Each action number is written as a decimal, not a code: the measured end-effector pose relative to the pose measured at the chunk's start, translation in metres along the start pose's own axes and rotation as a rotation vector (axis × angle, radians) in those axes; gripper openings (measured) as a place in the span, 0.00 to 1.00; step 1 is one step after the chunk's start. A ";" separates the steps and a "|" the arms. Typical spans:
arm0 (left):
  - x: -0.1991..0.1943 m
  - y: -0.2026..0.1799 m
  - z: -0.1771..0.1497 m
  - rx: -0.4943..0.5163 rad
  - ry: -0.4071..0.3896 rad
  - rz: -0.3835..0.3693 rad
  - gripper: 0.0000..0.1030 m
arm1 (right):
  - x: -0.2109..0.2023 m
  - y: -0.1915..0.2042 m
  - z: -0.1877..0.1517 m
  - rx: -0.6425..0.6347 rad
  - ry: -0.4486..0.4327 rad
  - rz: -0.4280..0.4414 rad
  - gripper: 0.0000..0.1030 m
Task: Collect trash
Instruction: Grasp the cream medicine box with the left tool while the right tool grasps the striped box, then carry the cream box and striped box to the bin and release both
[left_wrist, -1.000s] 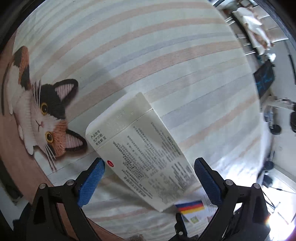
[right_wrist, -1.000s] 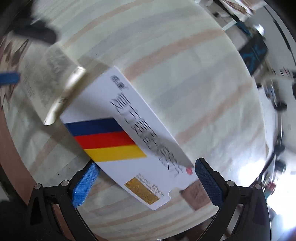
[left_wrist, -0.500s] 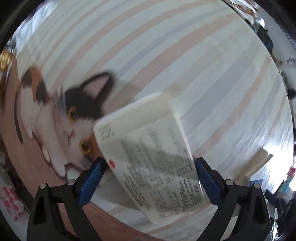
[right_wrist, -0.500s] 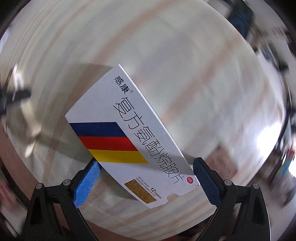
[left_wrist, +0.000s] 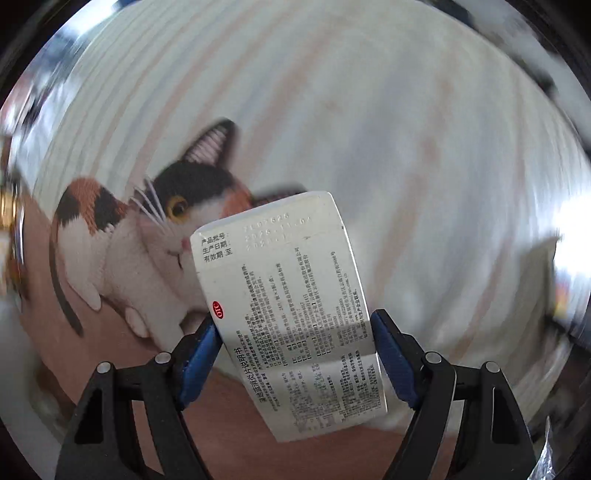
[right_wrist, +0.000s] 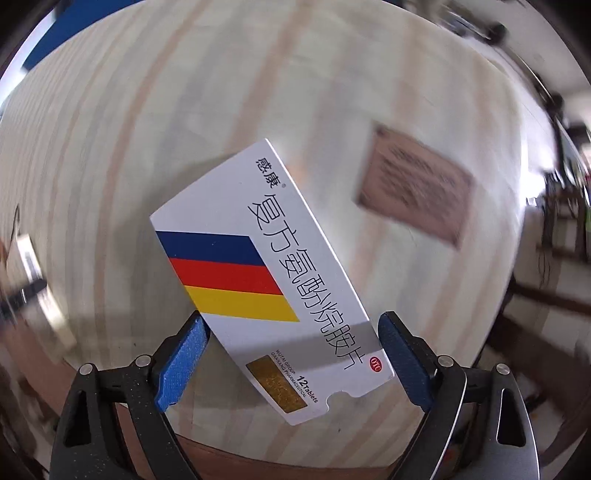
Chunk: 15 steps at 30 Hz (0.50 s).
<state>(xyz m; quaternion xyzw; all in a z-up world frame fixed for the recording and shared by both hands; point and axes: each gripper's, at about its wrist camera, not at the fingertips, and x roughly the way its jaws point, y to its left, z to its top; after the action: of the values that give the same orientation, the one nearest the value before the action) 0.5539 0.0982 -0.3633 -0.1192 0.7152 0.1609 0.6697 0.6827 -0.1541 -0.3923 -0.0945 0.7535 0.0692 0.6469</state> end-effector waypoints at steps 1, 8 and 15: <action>0.000 -0.003 -0.008 0.031 -0.001 0.010 0.76 | 0.001 -0.007 -0.006 0.040 0.005 0.025 0.90; 0.008 -0.003 -0.043 -0.020 0.063 -0.101 0.81 | 0.013 -0.015 -0.038 0.077 0.090 0.090 0.92; 0.008 0.018 -0.073 -0.088 0.070 -0.151 0.81 | -0.010 0.027 -0.062 -0.098 0.005 -0.008 0.94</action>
<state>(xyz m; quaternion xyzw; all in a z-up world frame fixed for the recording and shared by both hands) 0.4792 0.0868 -0.3666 -0.2079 0.7193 0.1369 0.6486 0.6179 -0.1414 -0.3732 -0.1293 0.7504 0.1034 0.6399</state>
